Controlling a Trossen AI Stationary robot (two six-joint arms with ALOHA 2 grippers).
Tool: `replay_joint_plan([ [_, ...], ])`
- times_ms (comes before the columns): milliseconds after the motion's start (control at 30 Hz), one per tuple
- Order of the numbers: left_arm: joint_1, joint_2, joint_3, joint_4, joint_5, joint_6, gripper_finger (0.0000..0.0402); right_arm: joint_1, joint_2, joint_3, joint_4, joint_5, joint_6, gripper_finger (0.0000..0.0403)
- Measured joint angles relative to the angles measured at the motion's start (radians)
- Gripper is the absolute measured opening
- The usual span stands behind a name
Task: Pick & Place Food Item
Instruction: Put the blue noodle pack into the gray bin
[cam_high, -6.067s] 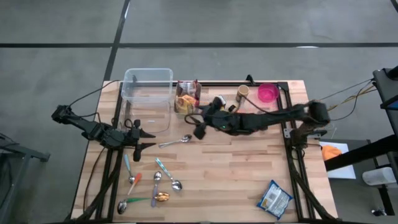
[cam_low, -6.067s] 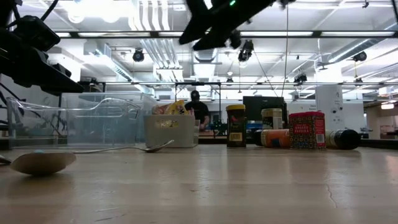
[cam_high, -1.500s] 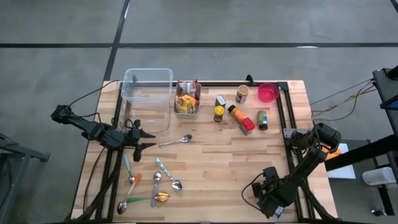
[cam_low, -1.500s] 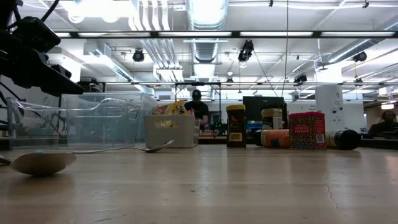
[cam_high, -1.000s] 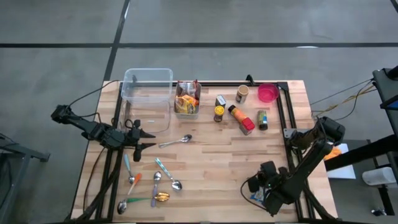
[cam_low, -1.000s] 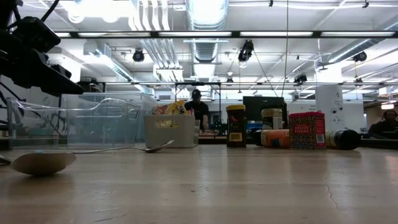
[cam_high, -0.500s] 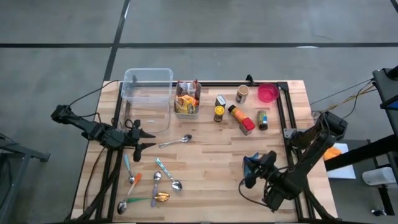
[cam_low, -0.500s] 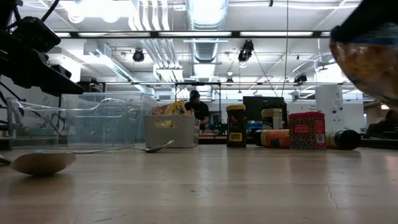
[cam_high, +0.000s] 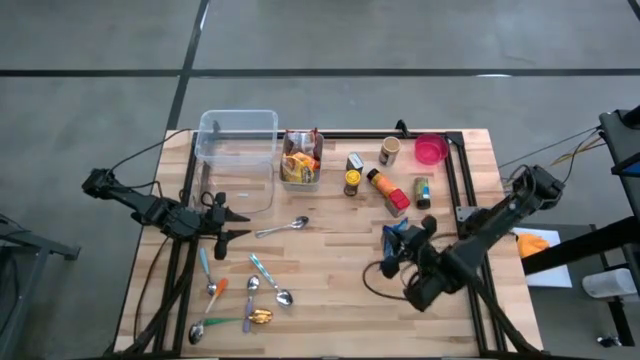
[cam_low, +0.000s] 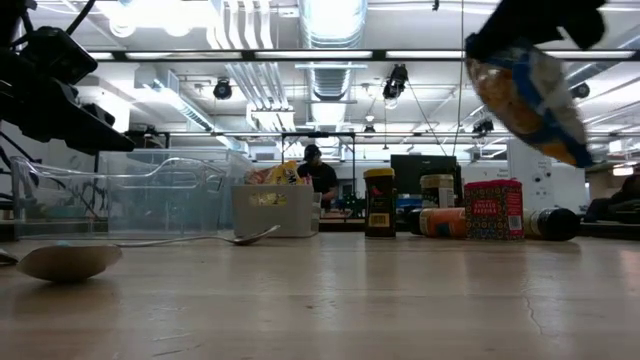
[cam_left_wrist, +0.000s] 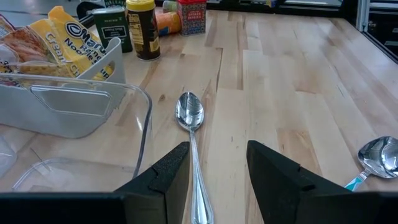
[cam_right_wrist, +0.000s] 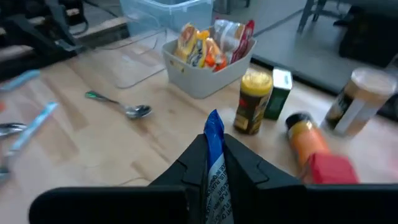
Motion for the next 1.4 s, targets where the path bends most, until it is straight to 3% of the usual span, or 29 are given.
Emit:
replay_joint_plan([
  [233,0.000,0.000,0.000,0.000,0.000,0.000,0.0163,-0.175,-0.061,0.000,0.282,-0.082,-0.462,0.0028],
  [400,0.000,0.000,0.000,0.000,0.000,0.000,0.0163,-0.299,-0.071,0.000,0.530,-0.237,-0.817,0.0028],
  [600,0.000,0.000,0.000,0.000,0.000,0.000,0.0163,-0.436,-0.058,0.000,0.755,-0.474,-1.083,0.0028],
  [800,0.000,0.000,0.000,0.000,0.000,0.000,0.0163,-0.565,-0.021,-0.002,0.911,-0.703,-1.240,0.0028],
  [1133,0.000,0.000,0.000,0.000,0.000,0.000,0.0163,-0.766,0.070,-0.002,1.135,-0.980,-1.392,0.0028],
  [1400,0.000,0.000,0.000,0.000,0.000,0.000,0.0163,-0.932,0.088,0.001,1.209,-1.199,-1.465,0.0028],
])
